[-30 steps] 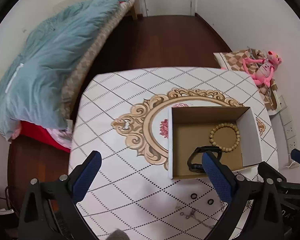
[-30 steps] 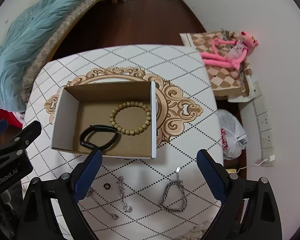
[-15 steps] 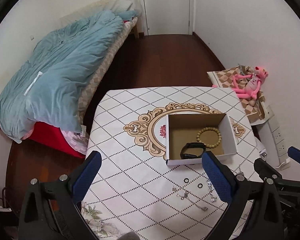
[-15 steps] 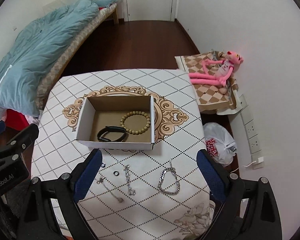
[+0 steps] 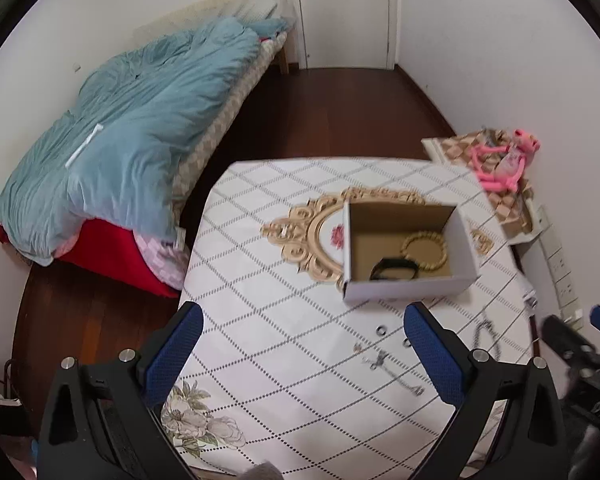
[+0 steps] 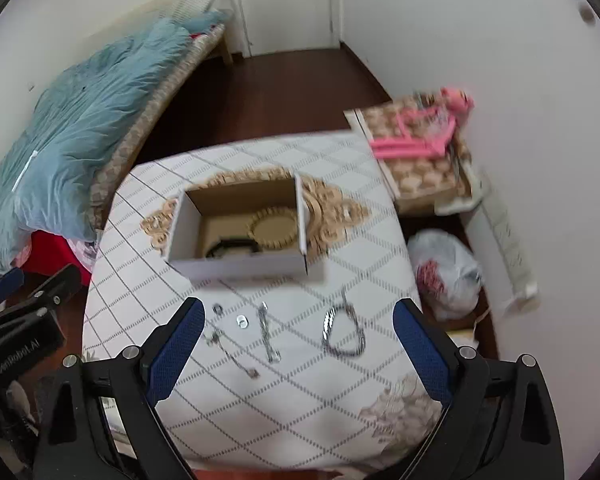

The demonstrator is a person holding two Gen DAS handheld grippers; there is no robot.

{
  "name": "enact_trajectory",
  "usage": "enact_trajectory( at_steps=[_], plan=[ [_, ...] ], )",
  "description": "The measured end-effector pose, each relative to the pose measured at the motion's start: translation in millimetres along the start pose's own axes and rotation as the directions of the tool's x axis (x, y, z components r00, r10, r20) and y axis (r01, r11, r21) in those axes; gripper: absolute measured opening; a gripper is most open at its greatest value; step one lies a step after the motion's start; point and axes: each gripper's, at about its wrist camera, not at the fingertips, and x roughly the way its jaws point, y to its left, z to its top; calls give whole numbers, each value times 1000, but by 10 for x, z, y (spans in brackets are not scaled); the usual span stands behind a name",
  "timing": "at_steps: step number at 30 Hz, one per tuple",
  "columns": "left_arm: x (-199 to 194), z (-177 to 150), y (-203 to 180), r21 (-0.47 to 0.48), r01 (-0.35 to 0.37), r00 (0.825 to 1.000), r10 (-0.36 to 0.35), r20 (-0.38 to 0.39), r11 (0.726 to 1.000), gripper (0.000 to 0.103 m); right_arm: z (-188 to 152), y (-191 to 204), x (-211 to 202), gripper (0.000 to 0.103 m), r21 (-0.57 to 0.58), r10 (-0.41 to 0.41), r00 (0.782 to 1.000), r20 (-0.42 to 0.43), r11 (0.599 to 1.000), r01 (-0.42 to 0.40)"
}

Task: Organize jewelry
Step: 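Lift both tools up out of the box, then grasp the thick silver chain bracelet with the right tool while the left tool grasps a silver charm chain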

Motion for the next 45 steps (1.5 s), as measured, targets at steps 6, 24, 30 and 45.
enact_trajectory(
  at_steps=[6,24,30,45],
  plan=[
    [480,-409,-40,10,-46,992,47,-116,999,103,-415,-506,567,97,124,-12,990,-139,992,30],
    [1287,-952,-187,19,-32,942,36,-334,999,103,-631,-804,1567,26,127,-144,975,-172,978,167],
    [1161,-1058,-568,51,103,941,-81,-328,993,102,-728,-790,1503,8,142,-75,978,-193,984,104],
    [1071,-1251,-1420,229,229,947,-163,-276,946,30,-1044,-973,1351,8,198,-26,974,-227,977,72]
  ],
)
